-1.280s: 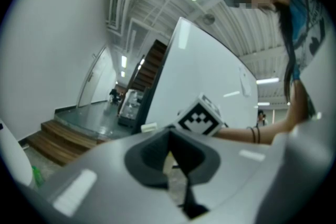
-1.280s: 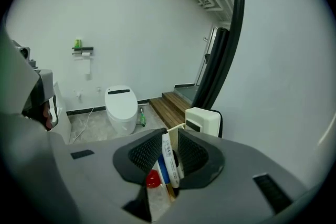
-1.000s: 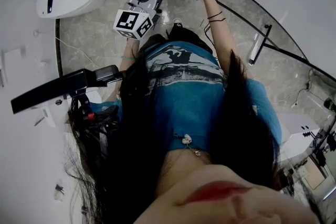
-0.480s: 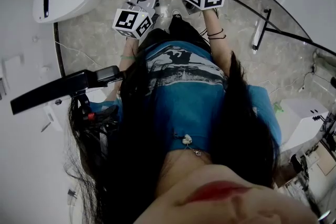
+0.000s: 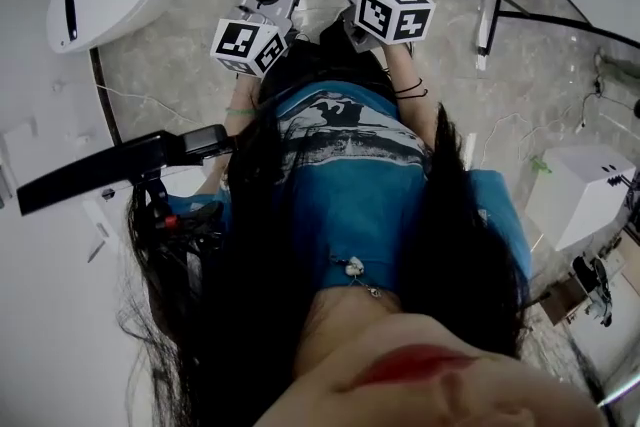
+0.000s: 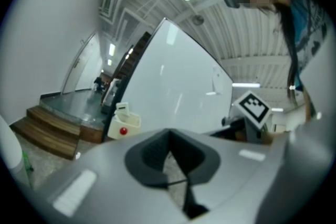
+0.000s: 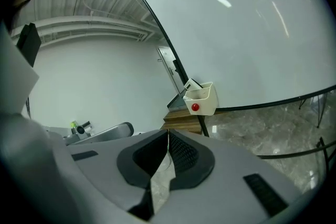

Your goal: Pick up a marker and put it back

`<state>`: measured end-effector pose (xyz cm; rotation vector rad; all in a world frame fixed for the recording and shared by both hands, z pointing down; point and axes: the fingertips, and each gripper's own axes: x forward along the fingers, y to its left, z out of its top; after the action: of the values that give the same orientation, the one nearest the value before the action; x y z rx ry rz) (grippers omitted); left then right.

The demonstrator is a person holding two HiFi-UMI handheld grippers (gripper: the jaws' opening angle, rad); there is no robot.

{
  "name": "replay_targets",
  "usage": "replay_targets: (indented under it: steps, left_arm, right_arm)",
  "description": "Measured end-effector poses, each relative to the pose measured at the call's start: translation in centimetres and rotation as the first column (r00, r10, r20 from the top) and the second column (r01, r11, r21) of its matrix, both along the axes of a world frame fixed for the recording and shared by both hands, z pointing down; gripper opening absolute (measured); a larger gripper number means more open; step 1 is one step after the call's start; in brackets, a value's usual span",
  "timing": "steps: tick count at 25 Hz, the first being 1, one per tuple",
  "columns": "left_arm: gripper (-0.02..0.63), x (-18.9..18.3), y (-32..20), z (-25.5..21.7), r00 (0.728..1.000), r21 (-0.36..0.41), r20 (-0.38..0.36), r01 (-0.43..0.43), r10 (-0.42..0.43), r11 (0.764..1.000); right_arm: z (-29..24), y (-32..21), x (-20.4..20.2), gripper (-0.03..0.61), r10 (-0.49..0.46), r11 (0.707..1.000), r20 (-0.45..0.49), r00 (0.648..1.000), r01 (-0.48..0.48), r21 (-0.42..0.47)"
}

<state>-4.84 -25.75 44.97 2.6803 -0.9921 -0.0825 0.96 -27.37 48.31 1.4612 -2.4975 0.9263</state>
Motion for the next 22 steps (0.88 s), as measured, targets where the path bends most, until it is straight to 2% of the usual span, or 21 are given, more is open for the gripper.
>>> replay_targets:
  steps: [9, 14, 18, 22]
  left_arm:
    - [0.003, 1.5, 10.5, -1.2, 1.0, 0.025, -0.008, -0.004, 0.004, 1.0]
    - [0.003, 3.2, 15.1, -2.4, 0.999, 0.041, -0.008, 0.035, -0.035, 0.999]
    - [0.003, 5.1, 21.6, -1.7, 0.998, 0.027, 0.002, 0.064, -0.064, 0.998]
    - [0.003, 7.7, 27.9, -0.5, 0.997, -0.008, 0.026, 0.076, -0.076, 0.997]
  right_arm:
    - [-1.1, 11.4, 0.3, 0.012, -0.025, 1.0, 0.022, 0.999, 0.025, 0.007]
    - [-1.9, 17.2, 3.0, 0.012, -0.031, 0.999, 0.037, 0.999, 0.03, 0.014]
    - [-1.6, 23.7, 5.7, 0.011, -0.031, 0.999, 0.063, 0.998, 0.031, 0.008]
    - [-0.9, 29.2, 7.5, 0.011, -0.073, 0.997, 0.077, 0.994, 0.074, -0.01]
